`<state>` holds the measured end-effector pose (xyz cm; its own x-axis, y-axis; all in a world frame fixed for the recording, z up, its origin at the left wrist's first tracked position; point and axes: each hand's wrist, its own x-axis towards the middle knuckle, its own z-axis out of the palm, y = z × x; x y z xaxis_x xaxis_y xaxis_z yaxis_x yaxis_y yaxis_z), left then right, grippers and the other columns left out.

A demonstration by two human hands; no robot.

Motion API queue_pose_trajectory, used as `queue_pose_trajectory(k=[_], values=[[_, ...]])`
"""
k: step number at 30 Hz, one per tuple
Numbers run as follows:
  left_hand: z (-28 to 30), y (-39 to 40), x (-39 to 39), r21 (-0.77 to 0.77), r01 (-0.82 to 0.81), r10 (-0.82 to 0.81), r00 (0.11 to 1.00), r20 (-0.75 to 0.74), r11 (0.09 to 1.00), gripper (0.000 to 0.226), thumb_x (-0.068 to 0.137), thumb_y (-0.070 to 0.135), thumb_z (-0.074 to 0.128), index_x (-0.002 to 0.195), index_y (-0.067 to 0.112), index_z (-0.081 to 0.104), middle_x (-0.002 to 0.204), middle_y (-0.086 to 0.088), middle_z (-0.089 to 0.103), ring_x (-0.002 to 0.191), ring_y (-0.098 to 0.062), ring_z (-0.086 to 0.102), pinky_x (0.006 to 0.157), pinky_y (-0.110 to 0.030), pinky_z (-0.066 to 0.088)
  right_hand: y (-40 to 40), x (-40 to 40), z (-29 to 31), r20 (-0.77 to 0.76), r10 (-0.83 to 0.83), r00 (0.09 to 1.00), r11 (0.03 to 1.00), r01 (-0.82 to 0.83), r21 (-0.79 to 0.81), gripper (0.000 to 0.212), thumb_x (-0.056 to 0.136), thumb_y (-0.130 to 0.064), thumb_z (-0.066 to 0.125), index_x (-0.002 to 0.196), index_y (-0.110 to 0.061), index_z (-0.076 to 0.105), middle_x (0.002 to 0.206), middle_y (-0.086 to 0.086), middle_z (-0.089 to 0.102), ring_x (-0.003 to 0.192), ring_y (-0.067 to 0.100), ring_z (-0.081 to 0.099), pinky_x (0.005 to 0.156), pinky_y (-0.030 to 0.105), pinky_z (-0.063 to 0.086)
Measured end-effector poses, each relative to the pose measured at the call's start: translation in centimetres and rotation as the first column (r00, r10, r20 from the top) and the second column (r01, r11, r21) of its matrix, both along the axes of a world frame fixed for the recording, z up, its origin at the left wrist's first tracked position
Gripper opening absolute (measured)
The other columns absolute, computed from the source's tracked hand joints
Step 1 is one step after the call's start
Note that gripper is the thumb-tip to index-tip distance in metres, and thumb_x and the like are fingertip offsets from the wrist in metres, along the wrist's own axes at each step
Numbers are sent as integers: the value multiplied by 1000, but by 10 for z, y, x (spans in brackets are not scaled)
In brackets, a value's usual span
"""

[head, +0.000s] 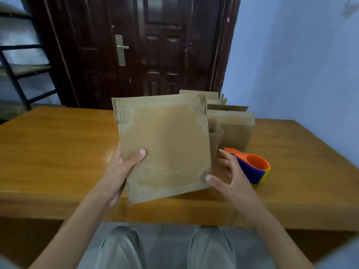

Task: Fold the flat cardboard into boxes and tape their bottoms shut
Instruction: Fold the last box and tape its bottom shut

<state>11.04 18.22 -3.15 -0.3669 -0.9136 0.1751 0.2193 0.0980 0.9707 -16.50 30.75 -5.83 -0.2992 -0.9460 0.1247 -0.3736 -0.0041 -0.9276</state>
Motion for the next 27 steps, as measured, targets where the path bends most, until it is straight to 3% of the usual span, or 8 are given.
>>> queue_pose_trajectory(k=[2, 4, 7, 10, 16, 20, 24, 27], values=[[-1, 0, -4, -32, 13, -12, 1000, 29, 999, 111, 56, 65, 92, 151, 33, 45, 136, 4, 70, 122, -18, 69, 91, -36, 62, 2, -1, 1, 166, 7, 986, 999, -15, 52, 81, 77, -70, 78, 147, -43, 47, 139, -17, 63, 120, 0, 65, 97, 38, 60], [-3, -1, -5, -74, 39, -33, 996, 80, 997, 102, 61, 61, 89, 150, 40, 43, 138, 7, 67, 125, -17, 67, 96, -41, 59, 3, -2, 3, 348, -7, 938, 997, -19, 73, 67, 86, -56, 72, 144, -28, 56, 129, -7, 73, 115, 11, 71, 95, 43, 61], [-4, -1, -7, -124, 107, -81, 978, 194, 986, 87, 67, 57, 85, 143, 52, 41, 135, 17, 66, 124, -9, 66, 92, -33, 60, 7, -1, 9, 523, -20, 852, 999, 2, 34, 41, 103, -41, 59, 137, -18, 64, 125, 6, 75, 115, 29, 72, 100, 54, 56], [-1, -4, -5, -184, 135, -63, 933, 354, 974, 92, 71, 58, 86, 146, 53, 33, 131, 31, 61, 121, 6, 61, 89, -25, 58, 8, -2, 15, 588, -42, 808, 999, 39, 18, 32, 104, -37, 59, 128, -19, 68, 122, 10, 76, 112, 34, 73, 99, 55, 55], [1, -10, 1, -223, 174, -51, 882, 468, 959, 103, 64, 66, 88, 147, 55, 27, 132, 37, 54, 116, 10, 60, 91, -33, 57, 3, -1, 20, 611, 48, 790, 998, -68, 11, 46, 101, -45, 59, 142, -24, 57, 132, 3, 73, 120, 29, 71, 105, 58, 51], [-2, -9, -2, -155, 171, -101, 920, 378, 973, 104, 59, 58, 93, 145, 57, 35, 137, 26, 59, 124, -1, 61, 90, -32, 59, -12, 1, 16, 570, 43, 820, 998, -66, 21, 73, 85, -49, 75, 150, -28, 49, 134, -5, 72, 122, 17, 70, 105, 53, 55], [-5, -8, -6, -70, 139, -115, 956, 270, 988, 101, 56, 48, 97, 142, 52, 46, 139, 18, 63, 127, -10, 62, 95, -33, 55, -21, -4, 14, 533, 44, 845, 999, -40, -18, 85, 78, -49, 86, 153, -40, 46, 140, -7, 67, 126, 16, 67, 105, 50, 55], [-9, -11, -10, -36, 105, -96, 977, 193, 994, 97, 54, 42, 99, 139, 50, 53, 139, 11, 65, 124, -16, 67, 97, -38, 57, -27, -7, 11, 571, 90, 816, 996, -86, -35, 87, 77, -42, 92, 153, -31, 49, 144, -3, 65, 129, 20, 65, 106, 48, 54]])
